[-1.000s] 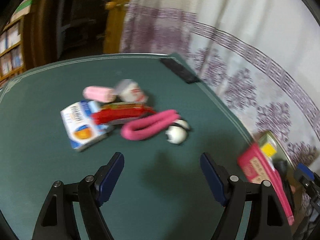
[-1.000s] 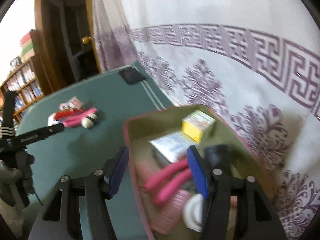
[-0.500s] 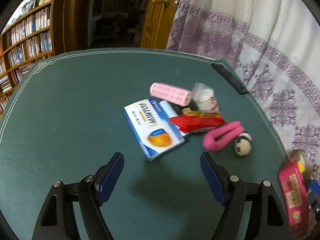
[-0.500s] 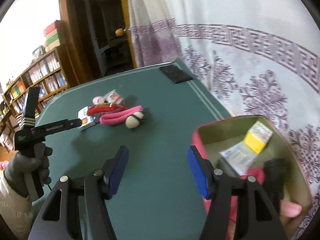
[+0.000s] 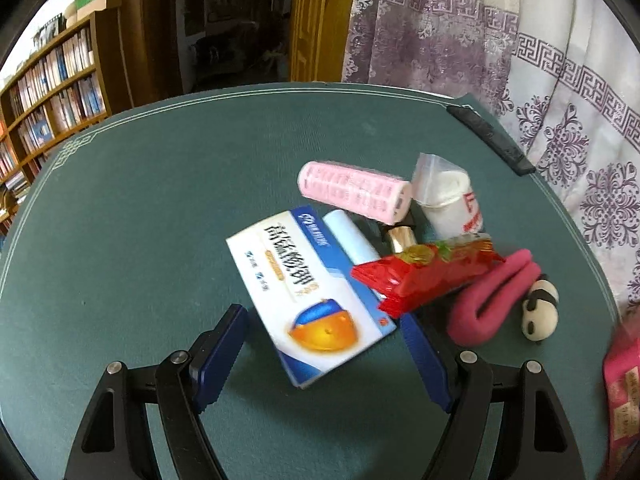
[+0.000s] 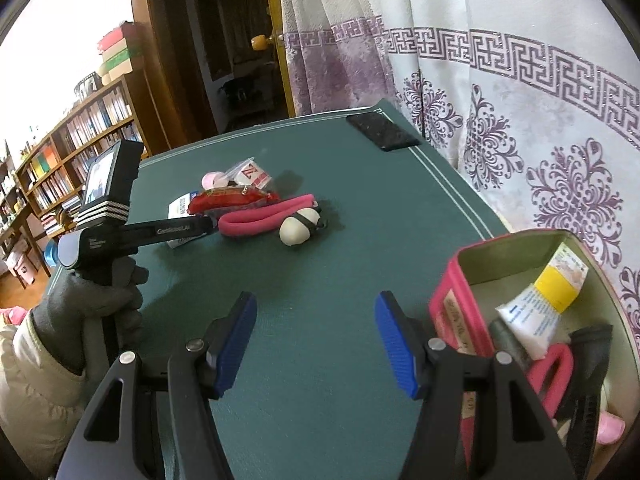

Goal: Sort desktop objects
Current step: 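Grasp the blue-and-white medicine box with the left gripper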

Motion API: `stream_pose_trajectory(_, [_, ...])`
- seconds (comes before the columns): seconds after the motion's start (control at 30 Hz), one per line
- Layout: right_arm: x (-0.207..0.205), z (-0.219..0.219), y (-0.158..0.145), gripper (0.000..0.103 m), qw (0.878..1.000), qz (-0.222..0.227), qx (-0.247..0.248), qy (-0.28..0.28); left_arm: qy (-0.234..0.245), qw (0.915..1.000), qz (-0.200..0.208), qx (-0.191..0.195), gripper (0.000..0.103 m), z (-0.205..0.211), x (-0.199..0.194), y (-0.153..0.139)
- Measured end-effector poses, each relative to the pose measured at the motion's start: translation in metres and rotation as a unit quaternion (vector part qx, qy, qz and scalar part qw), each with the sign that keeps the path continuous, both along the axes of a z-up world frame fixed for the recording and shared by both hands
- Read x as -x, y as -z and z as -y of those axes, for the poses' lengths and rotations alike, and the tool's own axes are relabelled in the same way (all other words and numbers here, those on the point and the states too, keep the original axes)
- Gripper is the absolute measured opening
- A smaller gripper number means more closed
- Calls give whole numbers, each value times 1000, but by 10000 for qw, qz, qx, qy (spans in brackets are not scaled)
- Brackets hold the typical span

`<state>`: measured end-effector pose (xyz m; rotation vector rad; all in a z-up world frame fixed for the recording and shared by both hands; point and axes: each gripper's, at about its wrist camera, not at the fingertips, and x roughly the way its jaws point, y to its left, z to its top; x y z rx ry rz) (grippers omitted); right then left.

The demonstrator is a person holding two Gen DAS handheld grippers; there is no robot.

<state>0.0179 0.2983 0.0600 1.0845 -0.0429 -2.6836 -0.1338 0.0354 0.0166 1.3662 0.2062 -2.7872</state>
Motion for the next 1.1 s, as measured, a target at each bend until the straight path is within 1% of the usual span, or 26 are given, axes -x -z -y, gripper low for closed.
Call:
stream_pose_trajectory(0.23, [7,8,6,66,9999,79,2,-86,-214,9997,13,94,80,30,-4,0])
stream_pose_trajectory(0.43, [12,16,11,66,9998,136,-16,-176,-336,9994,22,42,80,52,-7,-2])
stream_pose_trajectory(0.53, [13,18,13,66,9997,168,-38,-181,-360,9993,31,65,80,56,-2,-2])
stream_pose_trajectory(0.63, [15,18,15,66,9996,199,-56,-165,-269,9996,25,125,80,55,4,-3])
stream_pose_trajectory(0.83, [22,23,19,66,9995,258,-91,-166,-136,9988,79,453,80,47,23,-1])
stream_pose_trajectory(0.9, [24,26,20,66,9994,271,-113,-178,-73,9987,46,501,80,44,27,-1])
stream_pose_trajectory(0.97, [29,28,22,66,9993,288,-118,-187,-14,9986,-39,526,61,42,26,-2])
stream_pose_trajectory(1.0, [33,29,23,66,9993,313,-91,-193,12,9987,-77,513,55,41,25,-3])
stream_pose_trajectory(1.1, [45,32,26,66,9991,394,19,-159,69,9991,-107,399,55,44,17,-4])
